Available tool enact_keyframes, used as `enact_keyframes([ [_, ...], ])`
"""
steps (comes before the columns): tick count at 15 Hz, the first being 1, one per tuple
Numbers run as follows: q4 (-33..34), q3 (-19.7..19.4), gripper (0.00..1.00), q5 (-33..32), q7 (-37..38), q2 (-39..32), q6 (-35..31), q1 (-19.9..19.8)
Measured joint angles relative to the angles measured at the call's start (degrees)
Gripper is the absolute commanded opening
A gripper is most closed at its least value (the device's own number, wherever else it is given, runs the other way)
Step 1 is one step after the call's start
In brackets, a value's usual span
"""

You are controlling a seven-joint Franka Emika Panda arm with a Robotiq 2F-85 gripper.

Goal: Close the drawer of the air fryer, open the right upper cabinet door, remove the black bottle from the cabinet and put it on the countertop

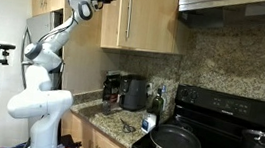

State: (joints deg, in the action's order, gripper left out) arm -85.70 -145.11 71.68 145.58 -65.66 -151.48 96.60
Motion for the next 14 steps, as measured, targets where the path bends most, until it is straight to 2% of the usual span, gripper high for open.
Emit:
enact_keyframes([
  [3,-8.6,-3.4,1.0,-1.6,3.6,-4.2,-2.0,0.3],
  [5,-13.4,-5.3,1.0,-0.1,3.4,-6.5,-3.3,-1.0],
  [8,-20.4,-4.6,1.0,0.8,3.4,-7.7,-8.2,-2.8],
  [14,-29.0,-4.0,1.0,11.3,3.3,-14.1,-10.8,-14.0],
])
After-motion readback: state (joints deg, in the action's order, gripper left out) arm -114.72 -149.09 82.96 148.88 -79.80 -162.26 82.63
